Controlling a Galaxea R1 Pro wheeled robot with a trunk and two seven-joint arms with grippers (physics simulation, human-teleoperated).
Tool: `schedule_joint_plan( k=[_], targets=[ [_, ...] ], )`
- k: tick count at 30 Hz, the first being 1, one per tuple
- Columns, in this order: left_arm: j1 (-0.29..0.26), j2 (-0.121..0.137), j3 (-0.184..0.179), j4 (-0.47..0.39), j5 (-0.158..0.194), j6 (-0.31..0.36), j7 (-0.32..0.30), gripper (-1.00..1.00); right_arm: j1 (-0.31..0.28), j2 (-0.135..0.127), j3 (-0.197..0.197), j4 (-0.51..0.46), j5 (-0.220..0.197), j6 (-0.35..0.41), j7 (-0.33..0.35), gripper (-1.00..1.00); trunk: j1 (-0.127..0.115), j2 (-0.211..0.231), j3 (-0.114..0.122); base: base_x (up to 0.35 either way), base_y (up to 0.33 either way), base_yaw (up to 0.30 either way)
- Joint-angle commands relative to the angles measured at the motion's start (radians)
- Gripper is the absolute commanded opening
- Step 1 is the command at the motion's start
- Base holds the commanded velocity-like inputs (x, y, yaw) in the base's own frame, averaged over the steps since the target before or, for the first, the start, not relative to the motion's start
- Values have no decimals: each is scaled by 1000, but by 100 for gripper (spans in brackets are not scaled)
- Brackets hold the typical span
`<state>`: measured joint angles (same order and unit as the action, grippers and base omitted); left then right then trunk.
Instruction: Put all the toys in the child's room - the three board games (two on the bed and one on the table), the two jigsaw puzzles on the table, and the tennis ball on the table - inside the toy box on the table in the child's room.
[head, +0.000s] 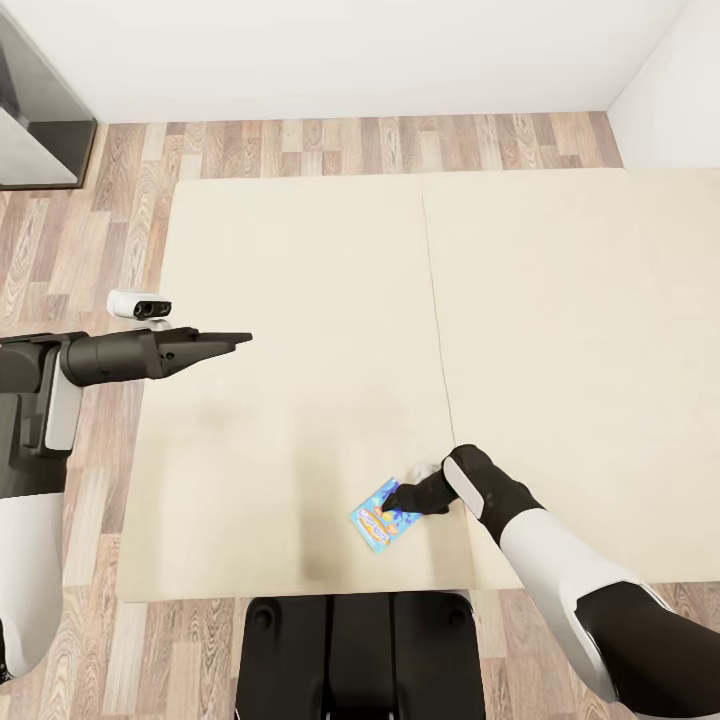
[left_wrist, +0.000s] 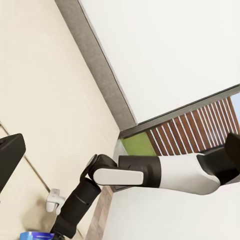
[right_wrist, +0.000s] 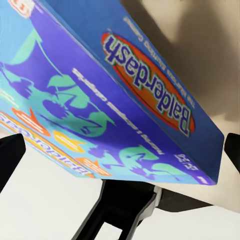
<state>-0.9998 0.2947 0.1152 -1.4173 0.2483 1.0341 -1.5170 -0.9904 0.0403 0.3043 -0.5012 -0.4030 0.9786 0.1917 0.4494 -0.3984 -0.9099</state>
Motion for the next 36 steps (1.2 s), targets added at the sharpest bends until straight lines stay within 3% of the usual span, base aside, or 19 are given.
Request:
schedule_joint_plan(
  k=[1, 13, 23, 36],
  targets=[
    [0, 1, 0, 0, 1, 11, -3, 100, -1, 0, 2, 0, 10, 2, 10, 100, 1, -2, -1, 0, 0, 0],
    [0, 2, 0, 0, 1, 11, -3, 100, -1, 2, -1, -6, 7, -1, 14, 100, 1, -2, -1, 0, 0, 0],
    [0, 1, 0, 0, 0, 12, -3, 100, -1, 3, -1, -8, 8, -3, 101, 100, 1, -2, -1, 0, 0, 0],
    [0, 2, 0, 0, 0, 11, -3, 100, -1, 13, -4, -12, 9, -7, 120, 100, 1, -2, -1, 0, 0, 0]
  ],
)
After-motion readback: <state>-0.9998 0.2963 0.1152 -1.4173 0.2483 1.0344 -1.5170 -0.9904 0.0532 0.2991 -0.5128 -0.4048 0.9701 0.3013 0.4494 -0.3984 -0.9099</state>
